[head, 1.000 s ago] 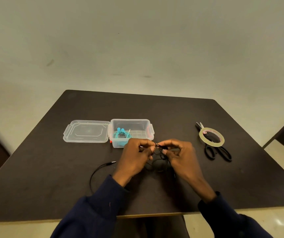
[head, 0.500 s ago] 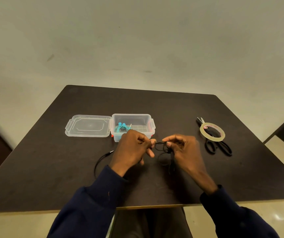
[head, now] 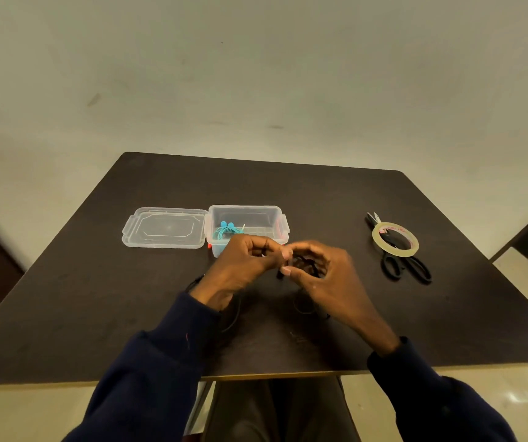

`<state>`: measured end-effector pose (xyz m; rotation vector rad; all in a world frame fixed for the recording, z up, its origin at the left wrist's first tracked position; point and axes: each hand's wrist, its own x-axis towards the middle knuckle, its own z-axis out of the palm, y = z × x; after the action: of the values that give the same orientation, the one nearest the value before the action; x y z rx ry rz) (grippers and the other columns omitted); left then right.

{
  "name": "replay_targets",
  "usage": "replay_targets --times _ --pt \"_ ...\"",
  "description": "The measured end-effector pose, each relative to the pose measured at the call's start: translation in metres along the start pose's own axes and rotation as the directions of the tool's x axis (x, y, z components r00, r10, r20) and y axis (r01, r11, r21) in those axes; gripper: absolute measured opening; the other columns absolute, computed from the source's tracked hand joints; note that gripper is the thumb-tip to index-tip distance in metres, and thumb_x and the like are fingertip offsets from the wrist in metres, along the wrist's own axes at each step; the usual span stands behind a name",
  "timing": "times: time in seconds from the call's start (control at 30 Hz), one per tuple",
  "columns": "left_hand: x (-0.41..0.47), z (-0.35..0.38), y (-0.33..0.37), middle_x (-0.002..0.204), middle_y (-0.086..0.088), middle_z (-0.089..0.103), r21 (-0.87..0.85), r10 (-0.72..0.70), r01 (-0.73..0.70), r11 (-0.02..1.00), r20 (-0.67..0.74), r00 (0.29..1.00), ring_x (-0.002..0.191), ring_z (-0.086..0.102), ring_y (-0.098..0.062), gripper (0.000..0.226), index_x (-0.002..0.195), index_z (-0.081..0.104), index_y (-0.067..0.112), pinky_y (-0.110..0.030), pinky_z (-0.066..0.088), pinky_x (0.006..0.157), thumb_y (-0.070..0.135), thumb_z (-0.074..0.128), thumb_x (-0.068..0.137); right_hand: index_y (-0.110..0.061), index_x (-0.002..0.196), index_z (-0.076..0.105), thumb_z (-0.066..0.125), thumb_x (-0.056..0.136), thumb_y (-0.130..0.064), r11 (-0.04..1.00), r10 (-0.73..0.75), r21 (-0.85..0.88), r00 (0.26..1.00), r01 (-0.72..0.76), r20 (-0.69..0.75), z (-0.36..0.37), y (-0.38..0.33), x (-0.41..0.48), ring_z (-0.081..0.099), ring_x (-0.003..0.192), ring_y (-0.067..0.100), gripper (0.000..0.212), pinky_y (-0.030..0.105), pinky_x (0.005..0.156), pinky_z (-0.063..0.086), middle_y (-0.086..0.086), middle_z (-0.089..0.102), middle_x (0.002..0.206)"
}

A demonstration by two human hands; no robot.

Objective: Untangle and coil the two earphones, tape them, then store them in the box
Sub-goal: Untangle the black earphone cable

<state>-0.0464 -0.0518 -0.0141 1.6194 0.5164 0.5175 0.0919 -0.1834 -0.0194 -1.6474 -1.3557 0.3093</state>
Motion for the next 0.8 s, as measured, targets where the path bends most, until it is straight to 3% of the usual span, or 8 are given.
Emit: replay_targets --times 0.1,0.2,0.3,0.37,0.43,0.53,0.6,0.8 --pt "-0.001 -0.007 0.004 0.084 0.000 0.077 0.015 0.052 -0.051 0.999 -0.076 0.996 0.086 0.072 -0.011 0.021 0.085 0.079 0.013 -0.024 0.054 0.081 0.032 0.077 0.075 -0.029 0.105 0.073 0.076 0.088 -0.013 0.999 0.006 -0.040 1.000 -0.007 -0.027 -0.003 0.003 0.000 0.072 0.086 0.004 0.023 0.020 0.081 0.058 -0.013 0.075 0.094" --pt "-0.002 -0.021 0.009 0.079 -0.003 0.076 0.130 0.058 -0.045 0.990 -0.101 0.993 0.090 0.072 -0.020 0.012 0.074 0.078 0.014 -0.029 0.055 0.089 0.023 0.080 0.082 -0.032 0.097 0.074 0.075 0.088 -0.017 0.998 0.044 -0.035 0.998 -0.046 -0.049 -0.010 0.007 -0.002 0.070 0.073 0.010 0.018 0.026 0.069 0.059 -0.010 0.074 0.080" --pt "-0.004 -0.030 0.014 0.074 0.004 0.076 0.185 -0.017 0.034 0.982 -0.090 0.996 0.086 0.072 -0.005 0.020 0.069 0.077 0.014 -0.028 0.052 0.091 0.022 0.076 0.087 -0.035 0.098 0.072 0.075 0.087 -0.019 0.998 0.061 -0.032 0.998 -0.061 0.002 -0.012 0.009 -0.003 0.069 0.074 0.005 0.019 0.020 0.066 0.056 -0.018 0.074 0.084" --pt "-0.005 -0.034 0.016 0.071 0.008 0.075 0.217 -0.048 0.070 0.974 -0.103 0.994 0.077 0.069 0.005 0.020 0.069 0.076 0.015 -0.023 0.050 0.086 0.022 0.075 0.089 -0.030 0.107 0.070 0.076 0.087 -0.019 0.996 0.085 -0.031 0.996 -0.085 0.004 -0.012 0.011 -0.002 0.071 0.081 0.004 0.023 0.021 0.072 0.058 -0.018 0.074 0.092" --pt "-0.005 -0.038 0.017 0.074 0.001 0.076 0.270 -0.084 0.104 0.957 -0.084 0.993 0.071 0.068 0.003 0.017 0.074 0.076 0.014 -0.018 0.048 0.078 0.022 0.074 0.089 -0.022 0.112 0.065 0.074 0.089 -0.019 0.993 0.114 0.003 0.993 -0.114 -0.003 -0.014 0.012 -0.001 0.073 0.080 0.009 0.024 0.023 0.071 0.059 -0.011 0.076 0.090" --pt "-0.006 -0.043 0.017 0.073 -0.002 0.074 0.433 -0.192 0.173 0.885 0.001 0.981 0.061 0.062 -0.005 0.016 0.079 0.077 0.014 -0.015 0.049 0.062 0.025 0.074 0.090 -0.019 0.107 0.068 0.072 0.091 -0.017 0.994 0.106 0.007 0.994 -0.106 -0.021 -0.017 0.012 0.001 0.073 0.080 0.007 0.016 0.016 0.071 0.053 -0.007 0.077 0.084" --pt "-0.008 -0.044 0.018 0.069 0.000 0.073 0.509 -0.273 0.218 0.833 0.036 0.961 0.057 0.059 -0.007 0.018 0.079 0.077 0.016 -0.017 0.050 0.059 0.029 0.074 0.090 -0.019 0.098 0.073 0.071 0.093 -0.018 0.996 0.089 -0.011 0.995 -0.090 -0.039 -0.019 0.012 0.001 0.070 0.074 0.004 0.006 0.012 0.068 0.050 -0.007 0.075 0.078" --pt "-0.009 -0.049 0.022 0.074 -0.004 0.074 0.520 -0.370 0.282 0.806 0.072 0.926 0.070 0.066 -0.012 0.018 0.085 0.076 0.009 -0.029 0.059 0.078 0.025 0.074 0.090 -0.019 0.094 0.078 0.069 0.094 -0.016 0.993 0.122 0.006 0.990 -0.122 -0.072 -0.019 0.010 0.004 0.070 0.085 0.001 0.009 0.011 0.075 0.051 -0.011 0.076 0.085"
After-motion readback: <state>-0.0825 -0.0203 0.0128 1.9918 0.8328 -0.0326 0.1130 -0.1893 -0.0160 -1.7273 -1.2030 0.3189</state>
